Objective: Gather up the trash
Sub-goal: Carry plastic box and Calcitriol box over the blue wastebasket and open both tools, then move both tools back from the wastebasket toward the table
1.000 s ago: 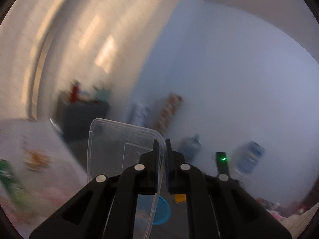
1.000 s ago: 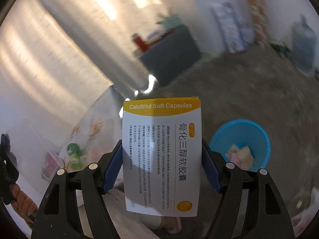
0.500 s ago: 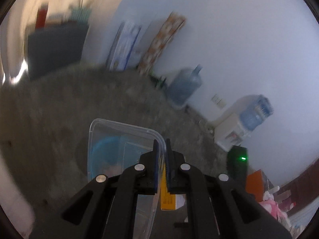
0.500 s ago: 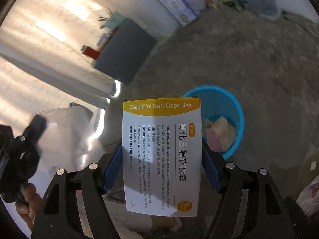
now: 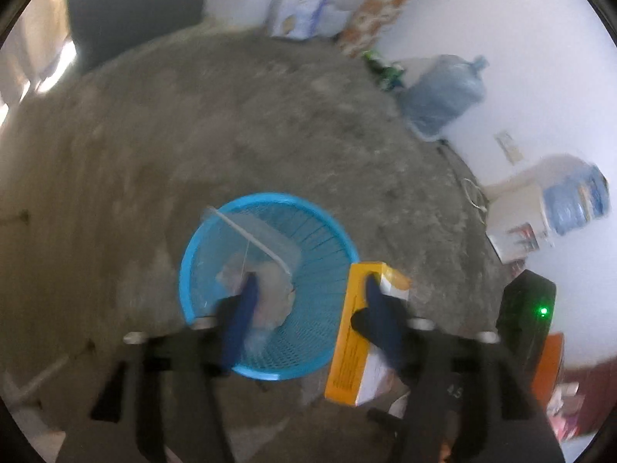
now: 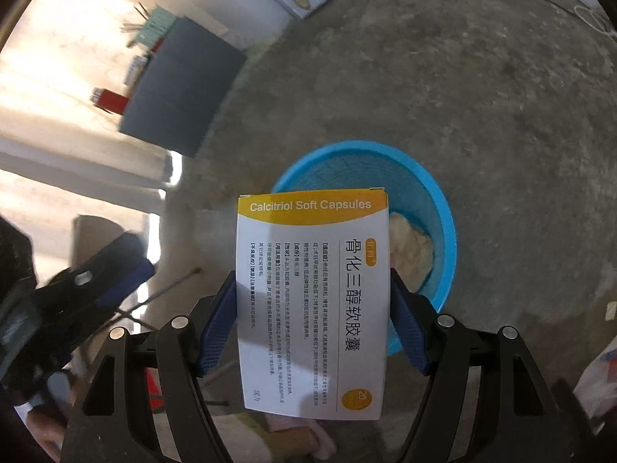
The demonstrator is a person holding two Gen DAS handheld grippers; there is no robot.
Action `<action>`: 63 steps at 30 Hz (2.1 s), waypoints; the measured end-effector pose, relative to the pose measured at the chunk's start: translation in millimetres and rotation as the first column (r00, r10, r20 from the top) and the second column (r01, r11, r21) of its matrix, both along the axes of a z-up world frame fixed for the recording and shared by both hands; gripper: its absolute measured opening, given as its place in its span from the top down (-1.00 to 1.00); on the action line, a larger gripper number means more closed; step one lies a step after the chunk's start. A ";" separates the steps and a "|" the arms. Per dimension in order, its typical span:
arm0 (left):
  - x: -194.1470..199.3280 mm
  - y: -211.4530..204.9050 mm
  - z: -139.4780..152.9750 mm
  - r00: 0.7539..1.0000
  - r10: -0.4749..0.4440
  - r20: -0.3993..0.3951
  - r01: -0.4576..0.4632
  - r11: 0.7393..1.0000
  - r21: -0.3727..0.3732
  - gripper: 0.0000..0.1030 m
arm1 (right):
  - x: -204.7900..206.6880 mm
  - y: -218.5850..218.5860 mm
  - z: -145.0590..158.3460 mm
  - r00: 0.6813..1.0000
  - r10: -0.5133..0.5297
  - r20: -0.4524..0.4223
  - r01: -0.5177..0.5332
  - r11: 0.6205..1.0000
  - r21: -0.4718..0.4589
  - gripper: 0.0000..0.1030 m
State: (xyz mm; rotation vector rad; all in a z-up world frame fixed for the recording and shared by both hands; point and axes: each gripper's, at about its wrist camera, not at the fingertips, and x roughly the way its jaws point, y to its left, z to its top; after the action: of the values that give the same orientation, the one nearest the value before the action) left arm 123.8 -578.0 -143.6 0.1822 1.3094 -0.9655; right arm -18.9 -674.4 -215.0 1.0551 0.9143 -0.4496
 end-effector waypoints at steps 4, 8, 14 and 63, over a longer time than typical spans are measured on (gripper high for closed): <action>9.1 10.9 -9.2 0.999 0.023 -0.023 -0.023 1.000 -0.004 -0.24 | 10.2 1.3 -19.8 0.998 0.027 -0.059 -0.029 0.999 -0.033 -0.34; 14.4 22.4 -6.4 0.999 0.039 -0.008 -0.039 0.999 -0.020 -0.24 | 19.8 2.5 -28.5 0.994 0.046 -0.104 -0.055 0.994 -0.092 -0.34; 7.5 50.8 14.6 0.999 0.013 0.041 -0.011 0.998 -0.064 -0.24 | 24.9 -1.2 -36.9 0.987 0.045 -0.156 -0.067 0.989 -0.135 -0.34; -48.1 491.7 192.0 0.836 0.454 0.308 -0.298 0.847 -0.441 -0.57 | -5.1 208.7 185.8 0.971 0.236 -0.030 -0.222 0.850 -0.478 -0.74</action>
State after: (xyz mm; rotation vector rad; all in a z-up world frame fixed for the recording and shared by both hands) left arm 75.7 -86.3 48.4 -0.1738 0.7180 -0.7596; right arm -24.0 -465.7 -29.2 0.4882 0.8319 -0.4290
